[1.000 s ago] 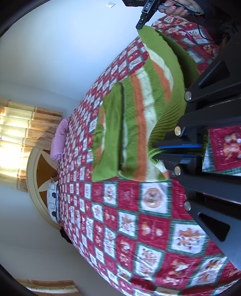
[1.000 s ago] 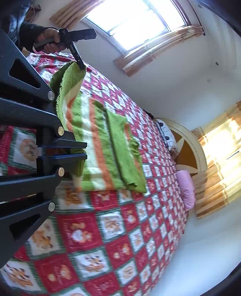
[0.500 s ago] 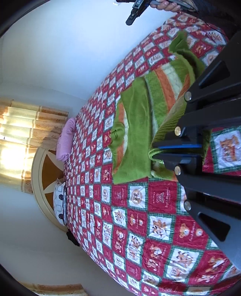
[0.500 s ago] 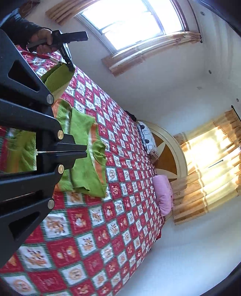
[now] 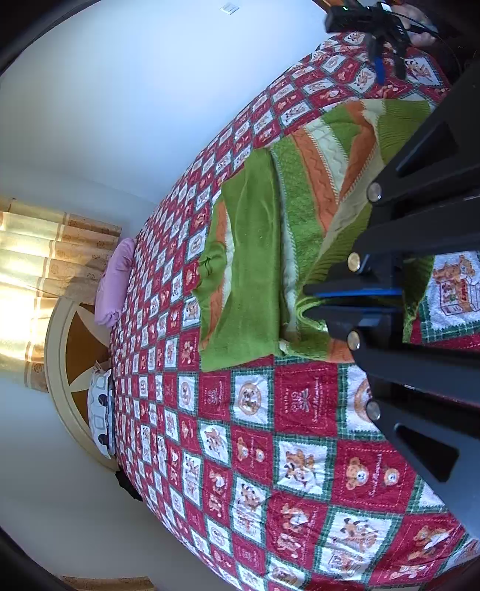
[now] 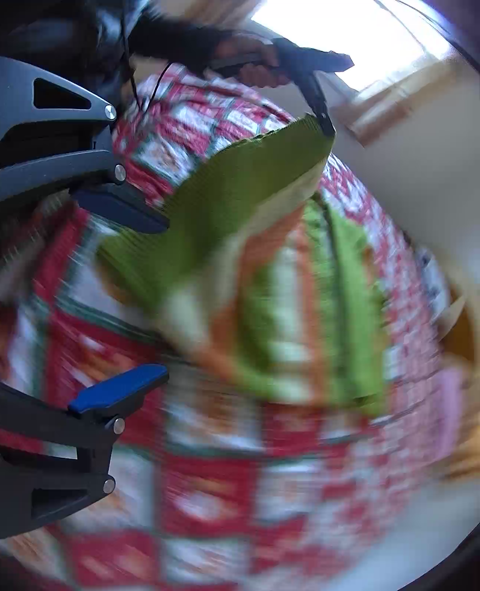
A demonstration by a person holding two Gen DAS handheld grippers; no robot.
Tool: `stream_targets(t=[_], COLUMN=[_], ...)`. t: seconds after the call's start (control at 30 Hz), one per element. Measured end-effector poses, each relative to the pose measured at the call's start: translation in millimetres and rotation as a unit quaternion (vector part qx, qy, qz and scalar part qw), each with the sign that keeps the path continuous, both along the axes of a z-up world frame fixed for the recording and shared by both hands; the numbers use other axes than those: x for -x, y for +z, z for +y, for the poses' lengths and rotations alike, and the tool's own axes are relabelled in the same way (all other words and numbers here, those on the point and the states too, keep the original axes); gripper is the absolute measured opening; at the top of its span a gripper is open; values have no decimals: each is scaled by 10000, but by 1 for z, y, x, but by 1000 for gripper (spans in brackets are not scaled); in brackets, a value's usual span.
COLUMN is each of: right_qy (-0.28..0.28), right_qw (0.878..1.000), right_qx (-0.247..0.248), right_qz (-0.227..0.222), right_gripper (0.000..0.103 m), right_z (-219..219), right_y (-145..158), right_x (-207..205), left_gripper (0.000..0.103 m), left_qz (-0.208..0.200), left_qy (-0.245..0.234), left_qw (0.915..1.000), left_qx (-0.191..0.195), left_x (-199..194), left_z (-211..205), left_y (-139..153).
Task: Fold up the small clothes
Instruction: 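Lift the hem with both grippers and fold it over toward the collar band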
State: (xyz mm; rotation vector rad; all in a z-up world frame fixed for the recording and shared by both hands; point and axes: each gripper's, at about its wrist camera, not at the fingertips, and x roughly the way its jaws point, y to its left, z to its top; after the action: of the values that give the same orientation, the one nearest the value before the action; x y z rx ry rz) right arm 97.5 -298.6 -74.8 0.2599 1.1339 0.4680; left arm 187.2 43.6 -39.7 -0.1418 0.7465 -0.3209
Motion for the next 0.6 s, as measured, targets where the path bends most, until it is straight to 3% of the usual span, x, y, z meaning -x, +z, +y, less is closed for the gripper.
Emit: stream_targets(t=[0.13, 0.27, 0.3, 0.4, 0.5, 0.6], right_qy=[-236, -250, -252, -216, -160, -465], right_qw=[9967, 9952, 9955, 9971, 9971, 9905], right_qx=[-703, -843, -827, -634, -739, -1123], right_qz=[322, 428, 394, 361, -42, -641], right_gripper=[71, 56, 49, 5, 3, 3], right_z=[0, 13, 16, 22, 17, -7], right_y=[-19, -33, -36, -35, -11, 30], right_x=[8, -1, -3, -6, -1, -5], left_gripper=[4, 4, 4, 4, 4, 4], left_qz=[38, 93, 107, 152, 127, 68], left_qy=[19, 46, 48, 58, 71, 69], left_qw=[10000, 9999, 9999, 9998, 9998, 9999], left_qx=[41, 76, 62, 71, 118, 142], left_x=[1, 0, 1, 4, 8, 8], left_z=[0, 4, 4, 8, 13, 15], left_y=[-5, -11, -13, -17, -15, -8])
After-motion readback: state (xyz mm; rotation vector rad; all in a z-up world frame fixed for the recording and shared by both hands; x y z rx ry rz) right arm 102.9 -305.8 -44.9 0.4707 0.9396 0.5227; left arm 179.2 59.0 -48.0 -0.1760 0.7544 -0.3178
